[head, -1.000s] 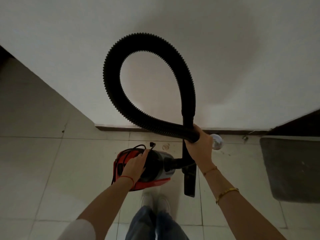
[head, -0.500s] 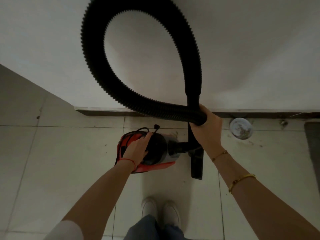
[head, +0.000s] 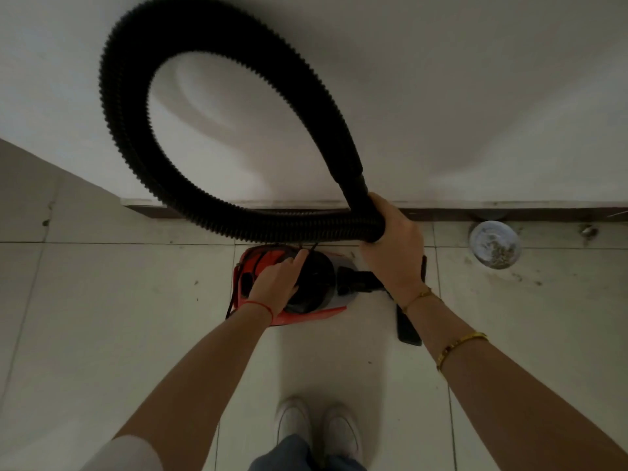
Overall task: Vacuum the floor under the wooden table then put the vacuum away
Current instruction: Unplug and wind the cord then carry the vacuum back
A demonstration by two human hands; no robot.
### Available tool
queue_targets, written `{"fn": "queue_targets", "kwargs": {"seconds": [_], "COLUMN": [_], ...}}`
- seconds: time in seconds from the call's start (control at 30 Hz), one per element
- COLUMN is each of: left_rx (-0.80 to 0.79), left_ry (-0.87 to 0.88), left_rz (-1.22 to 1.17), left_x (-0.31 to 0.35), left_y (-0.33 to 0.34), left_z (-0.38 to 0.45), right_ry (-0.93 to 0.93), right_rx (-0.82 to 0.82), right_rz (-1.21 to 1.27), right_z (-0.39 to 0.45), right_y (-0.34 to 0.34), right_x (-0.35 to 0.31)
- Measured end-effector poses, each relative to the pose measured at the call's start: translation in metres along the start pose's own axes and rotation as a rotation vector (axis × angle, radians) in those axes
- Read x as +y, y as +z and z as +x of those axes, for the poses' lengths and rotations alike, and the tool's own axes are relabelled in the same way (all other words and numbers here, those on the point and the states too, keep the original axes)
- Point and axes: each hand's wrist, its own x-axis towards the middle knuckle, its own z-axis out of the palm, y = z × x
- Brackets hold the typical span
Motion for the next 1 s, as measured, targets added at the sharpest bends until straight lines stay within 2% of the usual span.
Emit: {"fn": "queue_targets", "kwargs": {"seconds": [0.13, 0.23, 0.4, 0.5, 0.8, 1.0], "left_rx": [0.092, 0.113, 0.147, 0.176, 0.232, 0.253], "left_ry": [-0.032, -0.12, -0.315, -0.318, -0.318, -0.218], "left_rz": [0.058, 0.114, 0.031, -0.055, 0.019, -0.028], "left_x": [0.011, 0.02, 0.027, 0.023, 0.016, 0.023], "left_y": [0.0, 0.002, 0.007, 0.01, 0.0, -0.021], "left_z": [0.001, -0.004, -0.015, -0.023, -0.047, -0.074], "right_ry": [0.021, 0.047, 0.02, 0.037, -0.003, -0.041], "right_rx": [0.003, -0.036, -0.06, -0.076, -0.167, -0.218], "right_rz": [0.02, 0.052, -0.107, -0.18, -0.341, -0.406], "right_z": [-0.003, -0.006, -0.004, -0.008, -0.023, -0.036], "right_y": [0.006, 0.005, 0.005, 0.005, 0.006, -0.005], "right_x": [0.0, 0.0, 0.001, 0.002, 0.003, -0.016]}}
